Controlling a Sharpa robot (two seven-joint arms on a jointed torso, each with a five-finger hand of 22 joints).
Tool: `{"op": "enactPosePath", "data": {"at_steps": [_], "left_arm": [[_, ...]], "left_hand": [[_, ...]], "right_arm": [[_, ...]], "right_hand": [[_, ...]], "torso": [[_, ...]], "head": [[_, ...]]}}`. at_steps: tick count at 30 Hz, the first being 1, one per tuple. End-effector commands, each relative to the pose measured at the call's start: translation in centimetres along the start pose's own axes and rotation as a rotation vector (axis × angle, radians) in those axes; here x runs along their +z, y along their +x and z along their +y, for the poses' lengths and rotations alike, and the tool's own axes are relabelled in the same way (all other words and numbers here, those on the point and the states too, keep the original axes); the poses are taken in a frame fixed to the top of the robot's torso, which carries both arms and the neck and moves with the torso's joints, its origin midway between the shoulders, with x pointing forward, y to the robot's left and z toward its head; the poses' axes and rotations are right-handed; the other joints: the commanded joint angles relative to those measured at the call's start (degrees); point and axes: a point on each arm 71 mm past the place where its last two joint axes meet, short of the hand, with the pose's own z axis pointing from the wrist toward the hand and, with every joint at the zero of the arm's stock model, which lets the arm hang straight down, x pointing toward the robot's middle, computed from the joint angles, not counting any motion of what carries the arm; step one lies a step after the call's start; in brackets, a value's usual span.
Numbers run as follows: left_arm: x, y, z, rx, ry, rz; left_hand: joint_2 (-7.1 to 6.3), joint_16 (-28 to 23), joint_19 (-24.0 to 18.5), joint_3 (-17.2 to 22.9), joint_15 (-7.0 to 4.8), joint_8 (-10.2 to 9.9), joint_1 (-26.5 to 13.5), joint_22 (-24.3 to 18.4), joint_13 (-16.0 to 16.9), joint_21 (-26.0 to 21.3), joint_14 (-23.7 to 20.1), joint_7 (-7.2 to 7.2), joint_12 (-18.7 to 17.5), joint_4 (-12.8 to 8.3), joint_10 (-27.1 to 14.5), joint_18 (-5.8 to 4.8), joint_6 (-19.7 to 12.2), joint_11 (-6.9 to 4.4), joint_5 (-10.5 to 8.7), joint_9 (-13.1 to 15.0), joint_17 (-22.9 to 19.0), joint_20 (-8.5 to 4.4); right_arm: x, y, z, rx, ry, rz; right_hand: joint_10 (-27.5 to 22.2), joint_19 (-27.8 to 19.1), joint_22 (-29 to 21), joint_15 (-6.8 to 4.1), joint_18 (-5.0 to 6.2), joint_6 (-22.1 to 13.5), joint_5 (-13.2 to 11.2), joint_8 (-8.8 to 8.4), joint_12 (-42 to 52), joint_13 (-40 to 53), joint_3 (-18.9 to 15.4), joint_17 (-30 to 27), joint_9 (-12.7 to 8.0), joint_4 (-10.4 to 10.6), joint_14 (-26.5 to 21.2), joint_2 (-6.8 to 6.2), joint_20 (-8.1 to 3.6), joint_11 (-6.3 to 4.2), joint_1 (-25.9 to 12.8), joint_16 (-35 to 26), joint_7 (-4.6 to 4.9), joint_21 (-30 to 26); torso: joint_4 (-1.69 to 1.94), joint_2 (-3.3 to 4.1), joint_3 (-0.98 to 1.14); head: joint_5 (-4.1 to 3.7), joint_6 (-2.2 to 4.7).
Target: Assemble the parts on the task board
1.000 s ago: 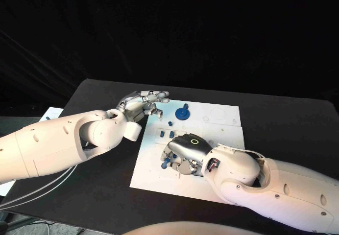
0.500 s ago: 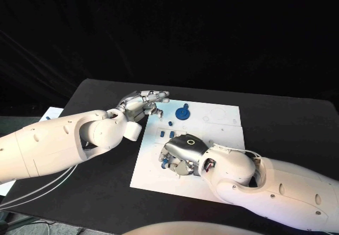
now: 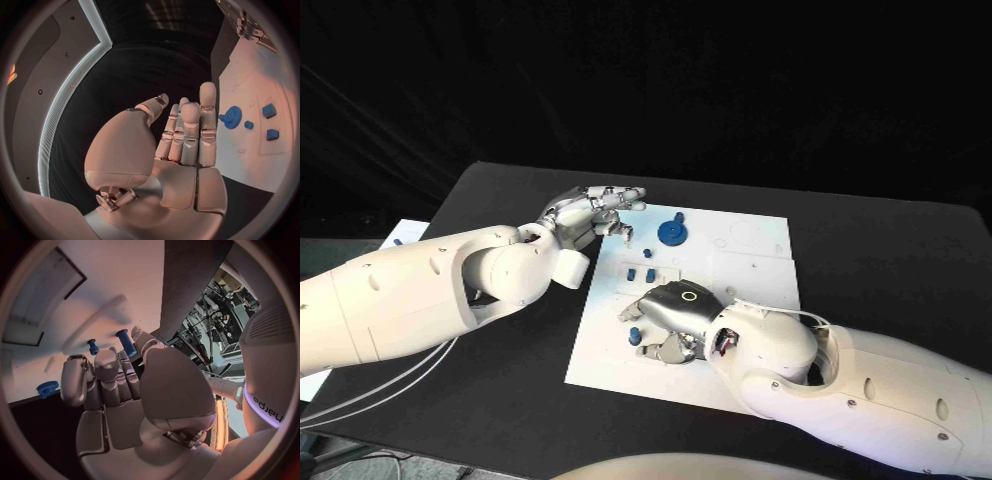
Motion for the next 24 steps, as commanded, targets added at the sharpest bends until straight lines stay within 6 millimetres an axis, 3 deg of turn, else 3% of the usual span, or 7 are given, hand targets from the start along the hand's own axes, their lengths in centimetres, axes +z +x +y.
{"op": "enactPosePath", "data": {"at_steps": [1,6,13,17,18,20,24], "left_arm": [[0.0,0.2,0.0,-0.004,0.003,0.020],[0.0,0.2,0.0,-0.004,0.002,0.022],[-0.1,0.0,-0.1,-0.004,0.002,0.020],[-0.1,-0.2,-0.1,-0.003,0.002,0.017],[-0.1,-0.2,-0.1,-0.002,0.002,0.016],[-0.1,-0.3,-0.1,-0.002,0.001,0.014],[-0.2,-0.5,0.0,0.000,0.000,0.010]], "left_hand": [[0.56,-0.14,-0.28,-0.34,0.07,0.22,0.22,-0.04,0.05,-0.29,-0.28,0.14,0.17,-0.10,-0.33,0.90,-0.34,-0.09,0.18,-0.05,-0.03,0.09],[0.56,-0.14,-0.28,-0.34,0.07,0.22,0.22,-0.04,0.05,-0.29,-0.28,0.14,0.17,-0.10,-0.33,0.90,-0.34,-0.09,0.18,-0.05,-0.03,0.09],[0.56,-0.14,-0.28,-0.34,0.07,0.22,0.22,-0.04,0.05,-0.29,-0.28,0.14,0.17,-0.10,-0.33,0.90,-0.34,-0.09,0.18,-0.05,-0.03,0.09],[0.56,-0.14,-0.28,-0.34,0.07,0.22,0.22,-0.04,0.05,-0.29,-0.28,0.14,0.17,-0.10,-0.33,0.90,-0.34,-0.09,0.18,-0.05,-0.03,0.09],[0.56,-0.14,-0.28,-0.34,0.07,0.22,0.22,-0.04,0.05,-0.29,-0.28,0.14,0.17,-0.10,-0.33,0.90,-0.34,-0.09,0.18,-0.05,-0.03,0.09],[0.56,-0.14,-0.28,-0.34,0.07,0.22,0.22,-0.04,0.05,-0.29,-0.28,0.14,0.17,-0.10,-0.33,0.90,-0.34,-0.09,0.18,-0.05,-0.03,0.09],[0.56,-0.14,-0.28,-0.34,0.07,0.22,0.22,-0.04,0.05,-0.29,-0.28,0.14,0.17,-0.10,-0.33,0.90,-0.34,-0.09,0.18,-0.05,-0.03,0.09]], "right_arm": [[-0.2,-0.4,-0.2,0.018,-0.004,-0.059],[-1.2,-1.0,-0.5,0.080,-0.015,-0.148],[-4.0,-2.6,-2.6,0.263,0.016,-0.260],[-7.0,-3.8,-5.5,0.416,0.144,-0.251],[-7.5,-3.9,-5.9,0.431,0.167,-0.247],[-8.9,-4.3,-7.2,0.457,0.234,-0.231],[-12.0,-4.5,-9.4,0.464,0.367,-0.193]], "right_hand": [[-0.68,-0.41,-0.26,0.23,1.10,-1.05,0.22,-0.24,0.65,0.04,-2.89,-0.47,-0.05,0.93,-0.40,0.22,0.00,0.08,1.48,0.03,-0.22,-0.36],[0.37,-0.09,-0.06,-0.04,1.05,-0.43,0.29,-0.15,1.99,0.12,-4.89,-0.61,0.05,2.01,-0.21,0.78,-0.18,-0.25,2.53,0.39,-0.37,-0.18],[6.66,1.10,1.07,-1.45,0.73,4.65,1.10,0.65,5.37,0.22,-5.23,-0.42,0.47,1.79,0.76,2.51,-1.28,-1.95,3.95,0.98,1.13,0.82],[16.58,2.98,3.29,-2.69,0.13,8.53,1.77,1.85,9.11,1.48,-4.94,0.48,0.87,2.63,1.29,3.33,-2.10,-3.44,3.52,1.69,1.82,2.73],[18.26,3.38,3.80,-2.92,-0.01,9.01,2.05,2.03,9.78,1.88,-5.00,0.83,0.91,2.86,1.44,3.29,-2.29,-3.75,3.29,1.99,1.72,3.16],[23.53,4.92,5.73,-3.73,-0.54,9.85,4.36,2.31,12.44,3.56,-5.70,2.66,0.95,3.54,2.07,2.71,-2.96,-4.83,2.25,3.46,1.07,4.81],[29.71,8.34,10.20,-5.28,-1.82,12.26,6.50,3.36,19.10,9.50,-8.04,11.41,1.32,5.39,4.05,1.90,-4.61,-6.55,-0.71,10.14,-0.65,8.58]], "torso": [[-0.08,0.01,0.02],[-0.06,-0.02,0.06],[-0.32,-0.14,-0.02],[-0.80,-0.45,-0.06],[-0.88,-0.51,-0.09],[-1.20,-0.73,-0.19],[-1.77,-0.98,-0.25]], "head": [[0.00,0.06],[-0.24,0.20],[-1.12,0.71],[-2.38,1.06],[-2.58,1.09],[-3.95,1.28],[-5.76,1.60]]}}
